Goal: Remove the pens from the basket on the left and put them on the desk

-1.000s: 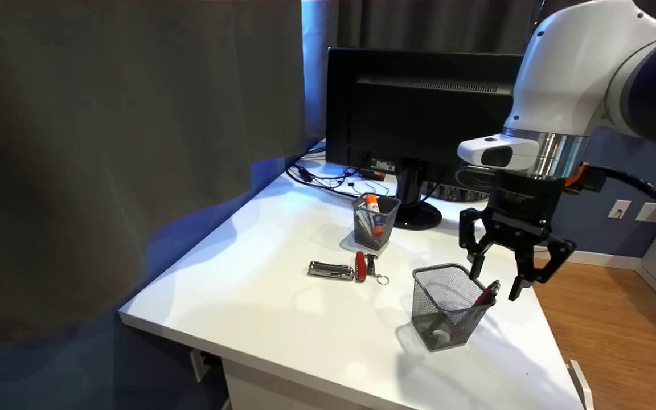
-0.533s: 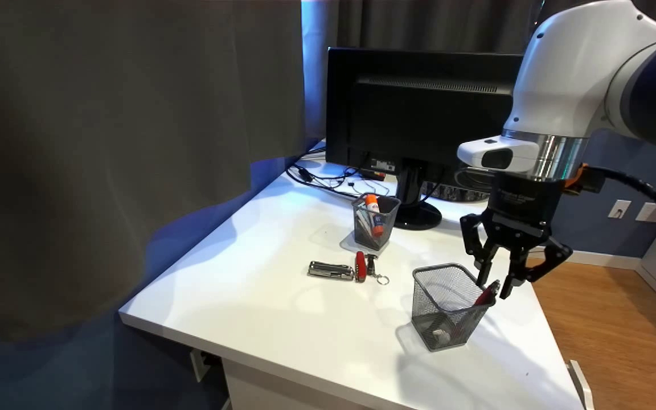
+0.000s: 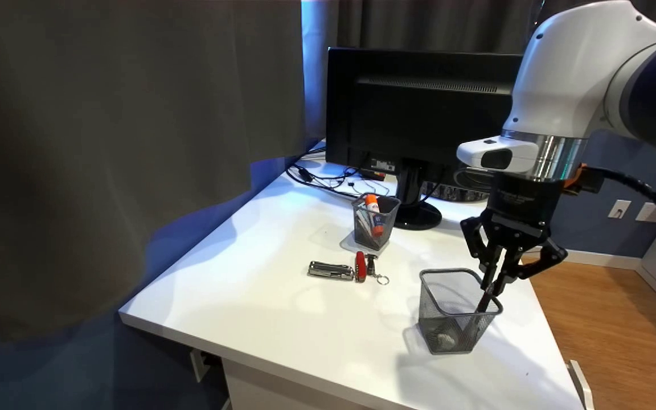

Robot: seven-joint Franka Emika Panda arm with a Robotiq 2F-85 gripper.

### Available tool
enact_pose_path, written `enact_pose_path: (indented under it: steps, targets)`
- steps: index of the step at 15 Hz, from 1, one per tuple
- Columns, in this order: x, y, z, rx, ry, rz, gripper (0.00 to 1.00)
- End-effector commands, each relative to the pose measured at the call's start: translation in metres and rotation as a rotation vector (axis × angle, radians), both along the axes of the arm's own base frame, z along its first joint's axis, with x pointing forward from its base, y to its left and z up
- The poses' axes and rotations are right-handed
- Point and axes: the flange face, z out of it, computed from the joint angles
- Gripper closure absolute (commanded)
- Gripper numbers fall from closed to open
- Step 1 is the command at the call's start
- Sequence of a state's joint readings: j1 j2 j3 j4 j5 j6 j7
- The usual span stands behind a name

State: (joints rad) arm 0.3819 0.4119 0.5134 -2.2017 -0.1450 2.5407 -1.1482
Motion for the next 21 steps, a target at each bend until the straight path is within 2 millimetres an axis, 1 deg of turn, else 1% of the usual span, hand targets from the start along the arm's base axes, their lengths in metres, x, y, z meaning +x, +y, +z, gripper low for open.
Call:
enact_pose_path:
  steps: [1, 6, 7, 8, 9, 10, 11, 12, 13, 14, 15, 17, 18, 19, 21]
  targets:
    - [0.0029, 0.0057, -0.0018, 0.007, -0.019, 0.013, 0.96]
    - [0.004, 0.0065, -0.0004, 0.008, -0.021, 0.014, 0.95]
    - [0.0036, 0.0068, -0.0004, 0.007, -0.021, 0.016, 0.89]
    - [0.0036, 0.0068, -0.0004, 0.006, -0.02, 0.016, 0.79]
    - [0.0031, 0.0067, -0.0005, 0.005, -0.018, 0.019, 0.71]
    - [0.0029, 0.0065, -0.0008, 0.004, -0.014, 0.022, 0.67]
    - [0.0021, 0.0063, -0.0013, 0.003, -0.009, 0.026, 0.66]
    - [0.0017, 0.0063, -0.0017, 0.004, -0.008, 0.028, 0.63]
    - [0.0014, 0.0063, -0.0019, 0.003, -0.007, 0.029, 0.67]
    - [0.0011, 0.0062, -0.0024, 0.003, -0.006, 0.03, 0.68]
    - [0.0008, 0.0063, -0.0026, 0.003, -0.005, 0.032, 0.7]
    - [0.0003, 0.0064, -0.0026, 0.001, -0.004, 0.036, 0.66]
    - [0.0003, 0.0056, -0.0009, -0.001, -0.006, 0.033, 0.51]
    - [0.0005, 0.0048, 0.0009, -0.002, -0.011, 0.03, 0.48]
    - [0.0004, 0.0032, 0.0054, -0.005, -0.018, 0.021, 0.34]
